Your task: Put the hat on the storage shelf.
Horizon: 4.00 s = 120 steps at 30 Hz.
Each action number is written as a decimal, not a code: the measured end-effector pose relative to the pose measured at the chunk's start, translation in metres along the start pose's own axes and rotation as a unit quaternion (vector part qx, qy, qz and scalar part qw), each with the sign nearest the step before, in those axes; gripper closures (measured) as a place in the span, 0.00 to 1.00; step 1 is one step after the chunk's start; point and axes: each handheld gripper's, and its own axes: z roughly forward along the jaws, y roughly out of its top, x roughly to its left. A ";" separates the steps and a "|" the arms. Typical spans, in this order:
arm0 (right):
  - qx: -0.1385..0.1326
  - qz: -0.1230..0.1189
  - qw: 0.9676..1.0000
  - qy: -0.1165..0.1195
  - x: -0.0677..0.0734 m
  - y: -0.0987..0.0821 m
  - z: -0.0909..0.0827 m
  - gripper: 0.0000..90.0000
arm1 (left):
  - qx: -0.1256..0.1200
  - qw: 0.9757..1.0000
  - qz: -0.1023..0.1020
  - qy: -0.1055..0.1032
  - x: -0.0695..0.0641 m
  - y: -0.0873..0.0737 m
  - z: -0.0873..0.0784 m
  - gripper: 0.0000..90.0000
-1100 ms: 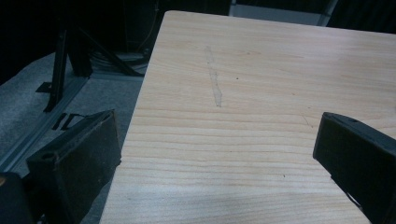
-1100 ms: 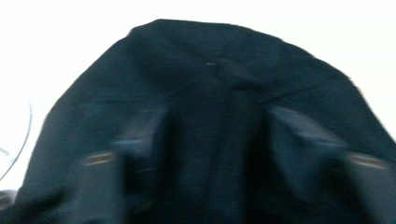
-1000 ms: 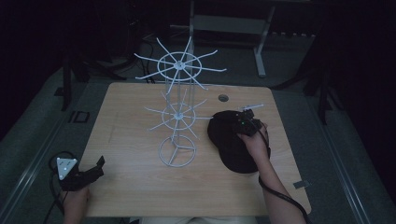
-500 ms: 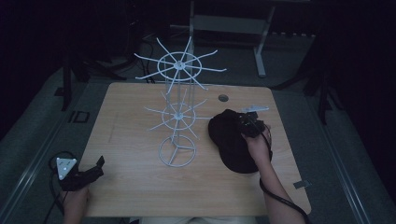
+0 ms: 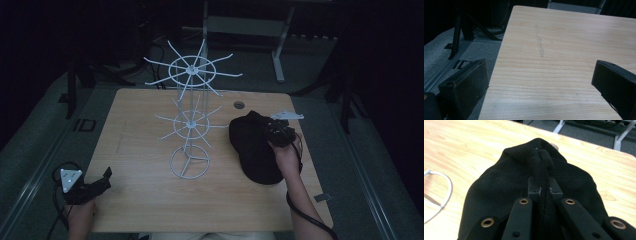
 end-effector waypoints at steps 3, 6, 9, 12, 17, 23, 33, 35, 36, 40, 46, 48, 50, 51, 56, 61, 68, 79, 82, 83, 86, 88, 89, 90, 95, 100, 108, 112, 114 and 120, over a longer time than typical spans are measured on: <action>-0.011 -0.003 1.000 -0.001 -0.003 0.001 -0.010 0.94 | -0.001 1.000 0.000 0.000 0.000 0.000 0.000 0.02; -0.024 -0.002 1.000 -0.004 -0.005 0.003 -0.022 0.94 | 0.000 1.000 -0.001 0.001 0.000 0.000 0.000 0.02; -0.042 -0.004 0.999 -0.004 -0.007 0.005 -0.037 0.94 | 0.000 1.000 -0.001 0.000 0.000 0.000 0.000 0.02; -0.062 -0.004 0.998 -0.003 -0.007 0.006 -0.054 0.94 | 0.001 1.000 0.001 0.000 0.000 0.000 0.000 0.02; -0.093 -0.004 0.996 0.005 -0.007 0.009 -0.081 0.94 | 0.001 1.000 0.001 0.001 0.000 0.000 0.000 0.02; -0.119 -0.009 0.993 0.006 -0.006 0.015 -0.108 0.94 | 0.000 1.000 0.001 0.001 0.000 0.000 0.000 0.02; -0.179 -0.027 0.983 0.019 -0.001 0.036 -0.165 0.94 | -0.001 1.000 0.002 0.000 -0.001 0.000 0.000 0.02; -0.191 -0.029 0.981 0.018 0.001 0.041 -0.176 0.94 | 0.000 1.000 0.002 0.000 0.000 0.000 0.000 0.02; -0.197 -0.031 0.980 0.017 0.001 0.043 -0.180 0.94 | 0.000 1.000 0.002 0.001 0.000 0.000 0.000 0.02; -0.226 -0.045 0.973 0.016 0.006 0.054 -0.203 0.94 | 0.000 1.000 0.003 0.001 -0.001 0.000 0.000 0.02; -0.268 -0.055 0.962 0.017 0.015 0.078 -0.233 0.94 | 0.000 1.000 0.003 0.002 -0.001 0.000 0.000 0.02; -0.277 -0.059 0.959 0.017 0.020 0.086 -0.239 0.94 | 0.000 1.000 0.002 0.002 -0.001 0.000 0.000 0.02; -0.289 -0.069 0.955 0.018 0.027 0.096 -0.246 0.94 | -0.001 1.000 0.004 0.001 -0.001 0.000 0.000 0.02; -0.292 -0.072 0.953 0.017 0.030 0.099 -0.249 0.94 | -0.001 1.000 0.003 0.001 -0.001 0.000 0.000 0.02; -0.322 -0.094 0.942 0.032 0.050 0.117 -0.263 0.94 | -0.001 1.000 0.004 0.000 -0.001 0.000 0.000 0.02; -0.331 -0.109 0.935 0.065 0.071 0.125 -0.266 0.94 | -0.001 1.000 0.004 0.000 -0.001 0.000 0.000 0.02; -0.320 -0.137 0.932 0.104 0.098 0.128 -0.252 0.94 | -0.001 1.000 0.004 -0.001 -0.001 0.000 0.000 0.02; -0.301 -0.161 0.928 0.152 0.118 0.112 -0.230 0.94 | -0.001 1.000 0.003 -0.001 -0.001 0.000 0.000 0.02; -0.295 -0.160 0.928 0.160 0.119 0.107 -0.224 0.94 | -0.002 1.000 0.001 -0.001 -0.001 0.000 0.000 0.02; -0.292 -0.158 0.929 0.163 0.119 0.105 -0.222 0.94 | -0.001 1.000 0.001 -0.001 -0.001 0.000 0.000 0.02; -0.279 -0.155 0.931 0.178 0.119 0.097 -0.211 0.94 | -0.001 1.000 0.001 -0.001 -0.001 0.000 0.000 0.02; -0.270 -0.152 0.932 0.188 0.119 0.092 -0.203 0.94 | -0.002 1.000 0.002 -0.001 -0.001 0.000 0.000 0.02; -0.267 -0.153 0.933 0.189 0.119 0.089 -0.199 0.94 | -0.002 1.000 0.001 -0.001 -0.001 0.000 0.000 0.02; -0.264 -0.151 0.933 0.191 0.119 0.087 -0.196 0.94 | -0.002 1.000 0.001 -0.001 -0.001 0.000 0.000 0.02; -0.260 -0.142 0.934 0.200 0.118 0.079 -0.188 0.93 | -0.002 1.000 0.001 -0.001 0.000 0.000 0.000 0.02; -0.256 -0.136 0.935 0.205 0.121 0.070 -0.178 0.89 | -0.002 1.000 0.000 -0.001 0.000 0.000 0.000 0.02; -0.252 -0.129 0.940 0.189 0.121 0.064 -0.171 0.79 | -0.001 1.000 0.000 -0.002 0.000 0.000 0.000 0.02; -0.252 -0.128 0.941 0.186 0.121 0.061 -0.173 0.70 | -0.001 1.000 0.000 -0.001 0.000 0.000 0.000 0.02; -0.252 -0.130 0.941 0.183 0.122 0.060 -0.175 0.63 | -0.001 1.000 0.001 -0.001 0.000 0.000 0.000 0.02; -0.256 -0.138 0.942 0.164 0.120 0.055 -0.179 0.54 | -0.002 1.000 0.001 -0.002 0.000 0.000 0.000 0.02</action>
